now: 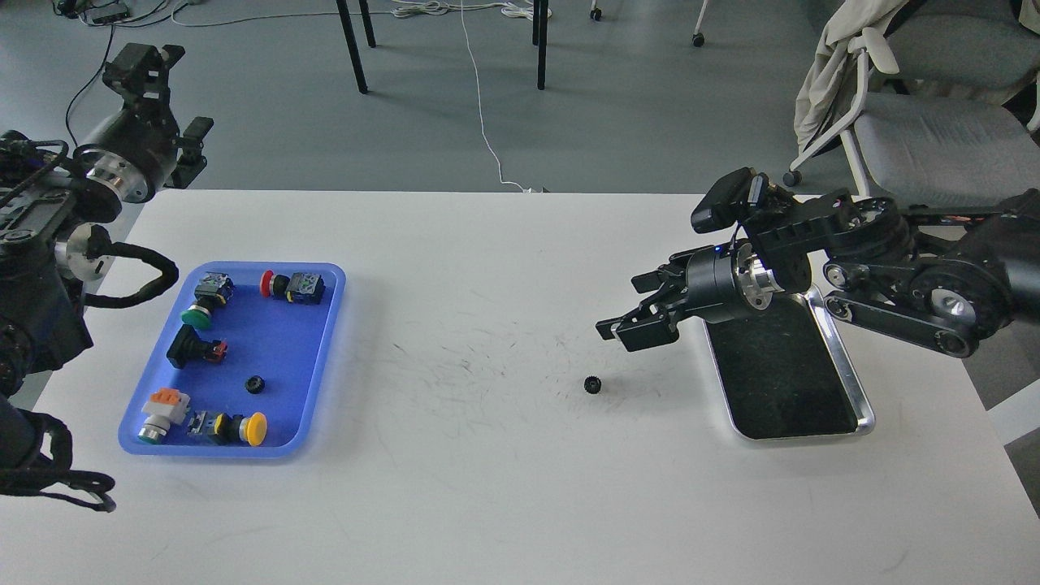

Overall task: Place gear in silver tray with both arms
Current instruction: 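Move the right gripper over the black gear on the table, then lower the right gripper, grasp the black gear and lift it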

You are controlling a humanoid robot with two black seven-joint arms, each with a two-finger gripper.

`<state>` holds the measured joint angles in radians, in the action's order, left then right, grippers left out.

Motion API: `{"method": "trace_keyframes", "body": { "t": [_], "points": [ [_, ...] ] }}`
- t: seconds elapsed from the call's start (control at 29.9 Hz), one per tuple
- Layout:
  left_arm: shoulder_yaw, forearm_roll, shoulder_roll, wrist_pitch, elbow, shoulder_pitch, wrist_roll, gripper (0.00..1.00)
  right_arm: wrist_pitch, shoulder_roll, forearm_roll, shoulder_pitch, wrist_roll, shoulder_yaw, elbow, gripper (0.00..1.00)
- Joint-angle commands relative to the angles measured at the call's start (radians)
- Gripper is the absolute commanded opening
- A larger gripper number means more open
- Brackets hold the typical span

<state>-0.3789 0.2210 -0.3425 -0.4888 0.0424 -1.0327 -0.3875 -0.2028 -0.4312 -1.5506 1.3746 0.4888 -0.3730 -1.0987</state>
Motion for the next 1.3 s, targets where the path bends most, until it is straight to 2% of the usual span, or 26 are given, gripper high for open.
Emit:
{"method": "trace_keyframes", "body": {
  "t": [0.0, 0.6, 0.77, 0.9, 1.04, 1.27],
  "points": [
    [0.000, 0.000, -0.003, 0.000, -0.001, 0.003, -0.001, 0.98, -0.001, 0.057, -0.020, 0.023, 0.000, -0.050, 0.006, 0.97],
    [-0.002, -0.002, -0.006, 0.000, -0.003, 0.013, -0.011, 0.98, 0.000, 0.224, -0.075, 0.015, 0.000, -0.181, 0.120, 0.93],
    [-0.002, -0.002, -0.006, 0.000, -0.003, 0.014, -0.011, 0.98, 0.000, 0.262, -0.077, 0.017, 0.000, -0.204, 0.125, 0.86],
    [-0.002, -0.002, -0.021, 0.000, -0.003, 0.016, -0.011, 0.98, 0.000, 0.272, -0.079, 0.012, 0.000, -0.216, 0.152, 0.85],
    [-0.002, -0.002, -0.026, 0.000, -0.003, 0.020, -0.014, 0.98, -0.001, 0.275, -0.083, 0.009, 0.000, -0.237, 0.168, 0.76],
    [-0.002, -0.002, -0.027, 0.000, -0.003, 0.022, -0.014, 0.98, -0.001, 0.304, -0.082, -0.008, 0.000, -0.238, 0.192, 0.68]
  ]
}}
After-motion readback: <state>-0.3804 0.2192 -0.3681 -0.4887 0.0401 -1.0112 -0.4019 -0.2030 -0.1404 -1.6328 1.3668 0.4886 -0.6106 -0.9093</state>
